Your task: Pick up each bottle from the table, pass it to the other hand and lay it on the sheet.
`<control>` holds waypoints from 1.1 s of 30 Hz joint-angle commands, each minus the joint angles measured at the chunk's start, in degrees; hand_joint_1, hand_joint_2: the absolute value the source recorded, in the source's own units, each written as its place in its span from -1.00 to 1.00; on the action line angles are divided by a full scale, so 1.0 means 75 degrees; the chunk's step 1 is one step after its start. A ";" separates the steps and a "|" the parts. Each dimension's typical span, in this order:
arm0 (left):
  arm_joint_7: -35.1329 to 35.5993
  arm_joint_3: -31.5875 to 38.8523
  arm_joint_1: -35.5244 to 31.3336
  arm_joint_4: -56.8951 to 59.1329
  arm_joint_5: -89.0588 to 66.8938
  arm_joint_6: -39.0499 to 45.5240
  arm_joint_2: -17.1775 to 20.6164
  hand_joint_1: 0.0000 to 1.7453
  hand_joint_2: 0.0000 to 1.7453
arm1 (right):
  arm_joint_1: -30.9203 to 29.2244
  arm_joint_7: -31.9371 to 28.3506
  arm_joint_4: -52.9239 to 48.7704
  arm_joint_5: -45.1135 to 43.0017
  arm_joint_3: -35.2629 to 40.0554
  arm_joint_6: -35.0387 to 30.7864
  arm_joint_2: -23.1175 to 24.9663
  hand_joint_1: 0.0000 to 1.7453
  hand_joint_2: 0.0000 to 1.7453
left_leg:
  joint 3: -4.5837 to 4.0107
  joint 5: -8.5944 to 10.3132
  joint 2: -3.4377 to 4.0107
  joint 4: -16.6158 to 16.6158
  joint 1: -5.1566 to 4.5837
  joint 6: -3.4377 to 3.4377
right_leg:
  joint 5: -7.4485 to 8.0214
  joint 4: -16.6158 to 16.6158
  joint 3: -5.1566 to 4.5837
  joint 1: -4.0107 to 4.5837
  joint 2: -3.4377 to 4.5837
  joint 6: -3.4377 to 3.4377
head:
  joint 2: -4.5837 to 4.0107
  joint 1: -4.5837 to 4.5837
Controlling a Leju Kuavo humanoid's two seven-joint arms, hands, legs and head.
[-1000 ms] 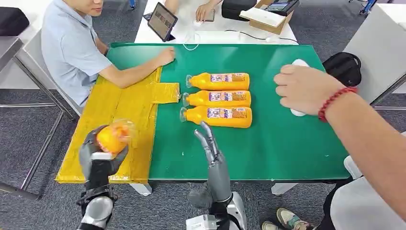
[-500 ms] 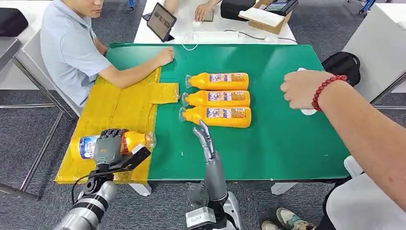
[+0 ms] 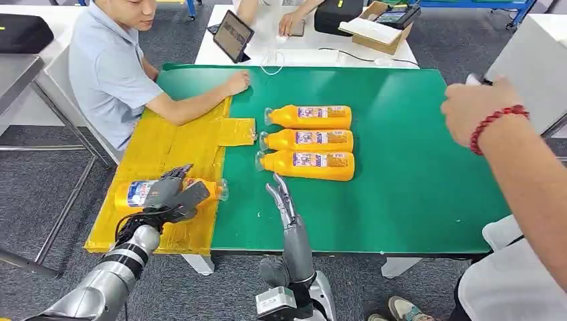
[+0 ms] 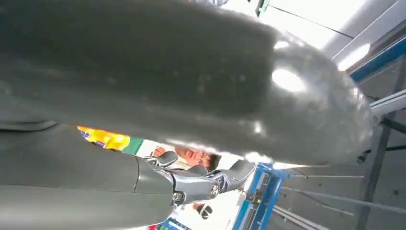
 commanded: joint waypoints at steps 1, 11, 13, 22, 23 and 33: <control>-0.0054 0.0208 0.0301 0.0675 0.0204 -0.0470 -0.0273 -1.00 1.00 | -0.0104 0.0003 0.0412 0.0016 -0.0188 -0.0029 -0.0093 -1.00 -1.00 | -0.0012 0.0016 0.0018 -0.0012 -0.0004 -0.0003 | 0.0022 -0.0014 -0.0015 -0.0002 0.0010 -0.0009 | 0.0000 0.0000; -0.1329 -0.0260 0.1132 -0.1695 0.2994 -0.0514 -0.0469 -1.00 1.00 | -0.0071 0.0003 0.0516 0.0059 -0.0272 -0.0029 -0.0177 -1.00 -1.00 | 0.0013 0.0006 0.0032 -0.0009 -0.0019 0.0005 | 0.0022 -0.0009 0.0091 -0.0010 0.0008 -0.0001 | 0.0000 0.0000; -0.1765 -0.0156 0.1554 -0.2762 0.4002 -0.0052 -0.0630 -1.00 1.00 | -0.0053 0.0003 0.0523 0.0150 -0.0272 -0.0029 -0.0171 -1.00 -1.00 | 0.0006 0.0010 0.0038 -0.0008 -0.0016 0.0003 | 0.0026 -0.0010 0.0075 -0.0008 0.0008 -0.0004 | 0.0000 0.0000; -0.2574 -0.0321 0.3944 -0.7814 0.8525 0.0847 -0.1196 -1.00 1.00 | -0.0702 0.0615 0.2252 0.3314 -0.2754 -0.0029 -0.0537 -1.00 1.00 | -0.0077 0.0004 0.0064 0.0007 -0.0009 0.0010 | 0.0026 -0.0009 -0.0010 -0.0003 0.0033 0.0010 | 0.0000 0.0000; -0.2603 -0.0492 0.4322 -0.8389 0.8648 0.0906 -0.1062 -1.00 1.00 | -0.0912 0.0932 0.2573 0.3683 -0.3084 -0.0029 -0.0823 -1.00 1.00 | -0.0082 -0.0002 0.0074 0.0011 -0.0005 0.0009 | 0.0026 -0.0013 -0.0012 0.0002 0.0041 0.0007 | 0.0000 0.0000; -0.3132 -0.0494 0.5170 -0.9429 0.8516 0.1358 -0.0810 -1.00 1.00 | -0.1437 0.1535 0.3689 0.4681 -0.3928 -0.0029 -0.1422 -1.00 1.00 | -0.0120 -0.0005 0.0057 0.0015 -0.0028 0.0010 | 0.0026 -0.0008 -0.0051 -0.0020 0.0030 0.0007 | 0.0000 0.0000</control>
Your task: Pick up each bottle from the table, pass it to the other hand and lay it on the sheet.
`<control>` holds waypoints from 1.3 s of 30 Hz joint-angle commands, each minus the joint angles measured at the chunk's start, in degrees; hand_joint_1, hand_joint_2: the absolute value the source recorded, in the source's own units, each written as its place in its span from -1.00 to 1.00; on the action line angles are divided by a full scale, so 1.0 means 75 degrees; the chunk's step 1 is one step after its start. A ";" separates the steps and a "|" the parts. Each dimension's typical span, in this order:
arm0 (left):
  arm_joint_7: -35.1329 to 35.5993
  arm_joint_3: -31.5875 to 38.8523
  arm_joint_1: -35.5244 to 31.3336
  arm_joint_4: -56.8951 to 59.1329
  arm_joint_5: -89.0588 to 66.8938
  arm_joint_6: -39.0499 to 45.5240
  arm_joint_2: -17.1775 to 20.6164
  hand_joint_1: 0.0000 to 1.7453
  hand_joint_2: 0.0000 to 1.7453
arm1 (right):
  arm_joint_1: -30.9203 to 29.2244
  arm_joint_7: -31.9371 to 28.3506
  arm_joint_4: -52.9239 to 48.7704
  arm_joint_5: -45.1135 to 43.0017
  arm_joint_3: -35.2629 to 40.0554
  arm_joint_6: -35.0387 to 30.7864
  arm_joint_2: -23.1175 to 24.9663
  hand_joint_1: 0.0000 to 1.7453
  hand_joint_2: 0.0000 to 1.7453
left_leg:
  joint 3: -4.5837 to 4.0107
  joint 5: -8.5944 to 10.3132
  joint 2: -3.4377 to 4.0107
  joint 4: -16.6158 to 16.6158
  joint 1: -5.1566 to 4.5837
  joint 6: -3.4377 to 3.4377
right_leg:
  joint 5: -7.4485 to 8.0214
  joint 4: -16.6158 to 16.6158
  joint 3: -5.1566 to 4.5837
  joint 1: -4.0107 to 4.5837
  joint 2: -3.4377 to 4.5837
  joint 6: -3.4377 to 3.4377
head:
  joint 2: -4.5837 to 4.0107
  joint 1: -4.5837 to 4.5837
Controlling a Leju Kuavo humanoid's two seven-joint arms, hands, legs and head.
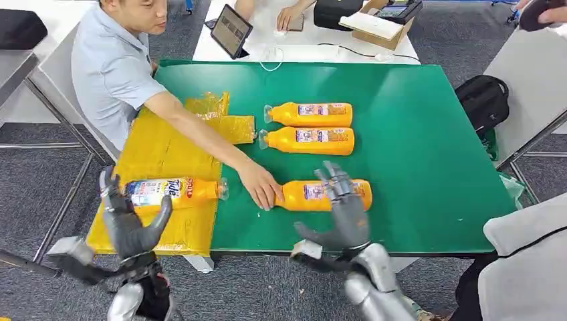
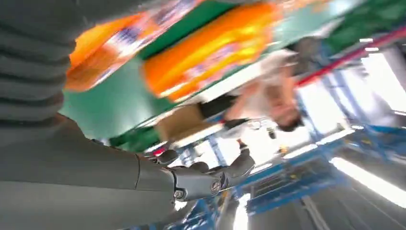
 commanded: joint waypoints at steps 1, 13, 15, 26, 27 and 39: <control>-0.0136 -0.0307 0.0527 -0.1013 -0.0419 0.0451 0.0256 -1.00 1.00 | -0.0736 0.0517 0.1755 0.0566 -0.0696 -0.0021 -0.0402 -1.00 1.00 | 0.0008 -0.0003 0.0014 -0.0001 0.0009 -0.0011 | 0.0001 -0.0003 0.0004 0.0010 0.0008 -0.0015 | 0.0000 -0.0003; -0.0031 -0.0873 0.0228 -0.0560 -0.1104 0.1193 0.0315 -1.00 1.00 | -0.1934 0.0975 0.4106 0.0967 0.0416 0.0645 -0.0186 -1.00 1.00 | 0.0007 0.0000 0.0020 -0.0005 0.0016 -0.0008 | 0.0003 -0.0002 0.0003 0.0018 0.0013 -0.0011 | 0.0000 -0.0006; 0.0045 -0.0935 0.0190 -0.0511 -0.1153 0.1218 0.0345 -1.00 1.00 | -0.2004 0.1348 0.4396 0.1168 0.0600 0.0782 -0.0168 -1.00 1.00 | 0.0008 -0.0001 0.0020 -0.0004 0.0017 -0.0009 | 0.0002 -0.0002 0.0004 0.0018 0.0014 -0.0013 | 0.0000 -0.0003; 0.0262 -0.1087 0.0479 -0.0678 -0.1698 0.1445 0.0374 -1.00 1.00 | -0.2445 0.3563 0.5022 0.2193 0.0876 0.0627 -0.0383 -1.00 1.00 | 0.0008 0.0005 0.0011 -0.0004 0.0014 -0.0006 | 0.0002 -0.0003 -0.0001 0.0015 0.0004 -0.0009 | 0.0000 -0.0003; 0.0262 -0.1087 0.0479 -0.0678 -0.1698 0.1445 0.0374 -1.00 1.00 | -0.2445 0.3563 0.5022 0.2193 0.0876 0.0627 -0.0383 -1.00 1.00 | 0.0009 0.0005 0.0007 -0.0002 0.0018 -0.0009 | 0.0003 -0.0005 0.0004 0.0020 0.0001 -0.0014 | 0.0000 -0.0003; 0.0709 -0.1180 0.0610 -0.0869 -0.1976 0.1216 0.0418 -1.00 1.00 | -0.2712 0.4777 0.5247 0.2604 0.0556 0.2342 -0.0387 -1.00 1.00 | 0.0019 0.0004 0.0013 -0.0002 0.0009 -0.0004 | 0.0005 -0.0003 0.0009 0.0009 0.0008 -0.0003 | 0.0000 -0.0003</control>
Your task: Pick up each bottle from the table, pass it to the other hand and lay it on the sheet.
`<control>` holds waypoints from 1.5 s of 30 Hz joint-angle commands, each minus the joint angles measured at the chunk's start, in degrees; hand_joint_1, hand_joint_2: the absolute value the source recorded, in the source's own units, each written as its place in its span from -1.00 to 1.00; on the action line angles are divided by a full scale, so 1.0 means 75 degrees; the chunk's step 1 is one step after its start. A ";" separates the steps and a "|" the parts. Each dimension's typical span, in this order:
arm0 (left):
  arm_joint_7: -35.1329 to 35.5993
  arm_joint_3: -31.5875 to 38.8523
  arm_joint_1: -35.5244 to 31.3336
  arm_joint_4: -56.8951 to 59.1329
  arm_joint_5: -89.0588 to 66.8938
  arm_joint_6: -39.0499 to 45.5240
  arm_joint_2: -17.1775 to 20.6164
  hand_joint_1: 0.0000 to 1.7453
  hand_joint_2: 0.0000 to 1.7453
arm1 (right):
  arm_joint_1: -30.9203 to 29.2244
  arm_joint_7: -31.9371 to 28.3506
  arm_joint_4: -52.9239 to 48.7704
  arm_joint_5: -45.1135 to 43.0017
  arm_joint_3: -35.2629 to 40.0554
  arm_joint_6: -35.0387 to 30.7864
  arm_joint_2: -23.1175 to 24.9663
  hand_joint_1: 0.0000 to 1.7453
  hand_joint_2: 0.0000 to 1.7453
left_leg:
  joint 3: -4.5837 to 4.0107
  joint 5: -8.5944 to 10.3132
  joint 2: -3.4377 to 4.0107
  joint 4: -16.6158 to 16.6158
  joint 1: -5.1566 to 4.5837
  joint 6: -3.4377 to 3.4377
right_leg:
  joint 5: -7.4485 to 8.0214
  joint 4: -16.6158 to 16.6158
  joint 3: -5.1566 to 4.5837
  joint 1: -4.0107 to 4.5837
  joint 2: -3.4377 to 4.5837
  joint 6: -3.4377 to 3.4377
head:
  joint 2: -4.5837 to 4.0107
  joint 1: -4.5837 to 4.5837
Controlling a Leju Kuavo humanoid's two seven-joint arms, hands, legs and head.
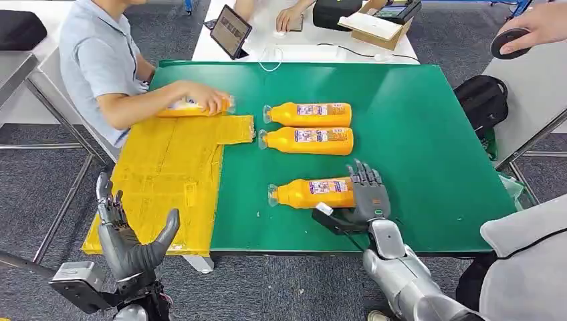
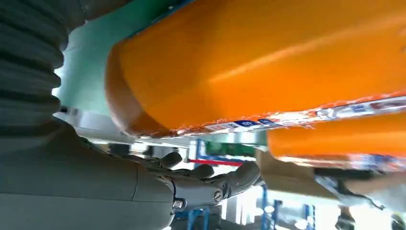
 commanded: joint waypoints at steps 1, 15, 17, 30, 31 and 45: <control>0.0427 -0.0251 -0.0012 0.0050 -0.0088 -0.0347 0.0254 -1.00 1.00 | -0.0352 0.0503 0.0934 0.0182 -0.0037 0.1695 -0.0045 -0.16 1.00 | 0.0013 0.0000 -0.0001 -0.0003 0.0003 -0.0006 | -0.0001 -0.0003 0.0013 0.0003 -0.0005 -0.0009 | 0.0000 0.0000; 0.0637 -0.0297 -0.0176 0.0440 0.0154 -0.0652 0.0232 -1.00 1.00 | -0.0063 -0.1001 0.0994 -0.0842 -0.0432 0.2496 0.0064 1.00 1.00 | 0.0075 0.0000 -0.0008 -0.0016 0.0012 -0.0010 | 0.0001 -0.0026 0.0014 0.0014 -0.0017 -0.0017 | 0.0000 0.0003; 0.0629 -0.0331 -0.0212 0.0498 0.0151 -0.0673 0.0248 -1.00 1.00 | 0.0043 -0.1421 0.0925 -0.1022 -0.0420 0.2478 0.0050 1.00 1.00 | 0.0085 -0.0004 -0.0006 -0.0011 0.0004 -0.0004 | -0.0006 -0.0017 0.0075 0.0005 -0.0014 -0.0008 | 0.0000 0.0003; 0.1106 -0.0287 -0.0268 0.1387 0.0425 -0.0464 0.0009 -1.00 1.00 | 0.1268 -0.3988 -0.1276 -0.4452 -0.1565 0.2716 0.0828 1.00 1.00 | 0.0151 -0.0045 0.0067 -0.0022 0.0026 -0.0023 | -0.0002 -0.0028 0.0050 0.0031 0.0057 -0.0031 | 0.0000 0.0006; 0.1184 -0.0359 -0.0253 0.1667 0.0507 -0.0374 -0.0046 -1.00 1.00 | 0.1528 -0.3736 -0.1968 -0.4643 -0.1381 0.2761 0.0856 1.00 1.00 | 0.0156 -0.0047 0.0069 -0.0023 0.0022 -0.0022 | -0.0005 -0.0027 0.0052 0.0027 0.0065 -0.0028 | 0.0000 0.0006; 0.1190 -0.2097 -0.0310 0.2877 0.0546 -0.0931 0.0905 -1.00 1.00 | 0.2345 -0.3369 -0.4408 -0.7059 -0.0583 0.2540 0.1406 1.00 1.00 | 0.0042 -0.0039 0.0073 -0.0013 0.0019 -0.0017 | -0.0011 -0.0004 0.0031 0.0021 0.0070 -0.0024 | 0.0000 0.0003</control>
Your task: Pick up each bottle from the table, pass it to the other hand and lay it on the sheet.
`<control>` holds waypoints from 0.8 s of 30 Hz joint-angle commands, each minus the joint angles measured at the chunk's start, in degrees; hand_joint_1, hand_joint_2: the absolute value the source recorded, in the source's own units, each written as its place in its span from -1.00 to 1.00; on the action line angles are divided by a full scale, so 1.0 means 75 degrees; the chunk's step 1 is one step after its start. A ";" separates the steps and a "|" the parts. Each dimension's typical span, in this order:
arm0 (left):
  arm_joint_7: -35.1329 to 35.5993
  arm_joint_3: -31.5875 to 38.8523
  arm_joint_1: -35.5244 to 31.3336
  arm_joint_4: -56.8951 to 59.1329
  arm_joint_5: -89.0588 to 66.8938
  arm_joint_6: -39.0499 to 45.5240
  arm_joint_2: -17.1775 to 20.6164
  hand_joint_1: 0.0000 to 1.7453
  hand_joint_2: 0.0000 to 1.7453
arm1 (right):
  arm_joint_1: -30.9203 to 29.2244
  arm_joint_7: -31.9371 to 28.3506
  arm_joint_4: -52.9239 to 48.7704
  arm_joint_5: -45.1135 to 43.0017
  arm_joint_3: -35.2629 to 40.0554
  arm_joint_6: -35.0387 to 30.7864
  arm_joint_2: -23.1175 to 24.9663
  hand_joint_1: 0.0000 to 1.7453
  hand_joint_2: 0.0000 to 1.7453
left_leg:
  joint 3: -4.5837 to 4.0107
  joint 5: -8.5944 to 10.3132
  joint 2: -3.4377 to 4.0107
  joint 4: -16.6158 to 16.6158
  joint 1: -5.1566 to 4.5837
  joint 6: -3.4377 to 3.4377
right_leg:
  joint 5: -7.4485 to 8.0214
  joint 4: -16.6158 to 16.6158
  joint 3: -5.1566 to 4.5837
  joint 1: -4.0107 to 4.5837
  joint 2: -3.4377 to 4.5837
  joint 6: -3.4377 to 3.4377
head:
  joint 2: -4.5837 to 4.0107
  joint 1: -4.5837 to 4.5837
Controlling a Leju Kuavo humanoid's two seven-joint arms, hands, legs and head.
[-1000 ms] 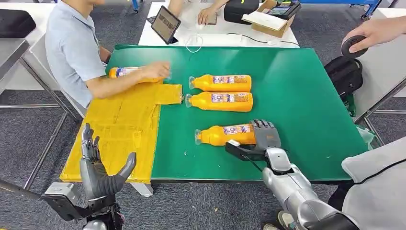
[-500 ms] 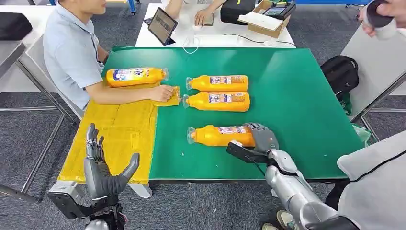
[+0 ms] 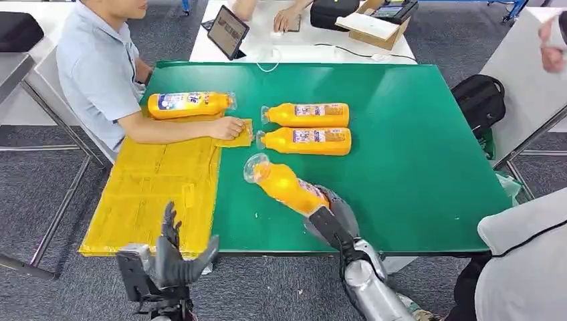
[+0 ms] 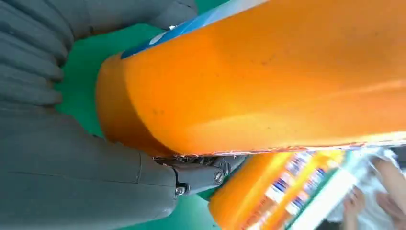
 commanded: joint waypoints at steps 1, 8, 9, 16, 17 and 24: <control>-0.0127 -0.1293 -0.0357 0.1012 -0.0469 -0.0492 0.0864 -1.00 1.00 | 0.0204 -0.0040 -0.0844 -0.0833 0.0604 0.0146 0.0383 1.00 1.00 | 0.0007 -0.0003 0.0013 -0.0009 0.0001 -0.0012 | -0.0002 -0.0005 0.0000 0.0003 0.0005 -0.0016 | 0.0000 -0.0003; -0.0088 -0.1329 -0.0430 0.0890 -0.0158 -0.0879 0.0858 -1.00 1.00 | 0.0265 -0.0116 -0.0816 -0.0865 0.0965 0.0217 0.0388 1.00 1.00 | -0.0014 0.0000 0.0003 -0.0007 0.0002 -0.0010 | -0.0002 -0.0004 -0.0021 0.0004 -0.0004 -0.0015 | 0.0000 0.0000; -0.0160 -0.1291 -0.0469 0.0824 0.0009 -0.1034 0.0816 -1.00 1.00 | 0.0296 -0.0151 -0.0755 -0.0816 0.1293 0.0390 0.0411 1.00 1.00 | -0.0009 -0.0002 0.0004 -0.0008 0.0009 -0.0013 | -0.0002 -0.0009 -0.0015 0.0011 -0.0005 -0.0021 | 0.0000 -0.0003; -0.0498 -0.1030 -0.0708 0.0139 0.0485 -0.1360 0.0524 -1.00 1.00 | 0.0337 -0.0364 0.0021 -0.0510 0.3134 0.0580 0.0833 1.00 1.00 | -0.0005 -0.0016 0.0029 0.0005 0.0018 -0.0023 | -0.0010 0.0006 -0.0017 0.0020 0.0014 -0.0032 | 0.0000 0.0000; -0.0505 -0.1023 -0.0715 0.0088 0.0594 -0.1431 0.0499 -1.00 1.00 | 0.0304 -0.0364 0.0142 -0.0491 0.3292 0.0513 0.0839 1.00 1.00 | -0.0026 -0.0005 0.0017 0.0001 0.0013 -0.0013 | -0.0002 -0.0001 -0.0034 0.0014 0.0005 -0.0018 | 0.0000 0.0000; -0.0444 -0.1014 -0.0687 -0.0298 0.1607 -0.2100 0.0422 -1.00 1.00 | -0.0010 -0.0486 0.0843 -0.0685 0.4095 0.0443 0.0887 1.00 1.00 | -0.0030 -0.0005 0.0011 -0.0002 0.0017 -0.0009 | -0.0003 -0.0005 -0.0033 0.0015 0.0002 -0.0016 | 0.0000 0.0003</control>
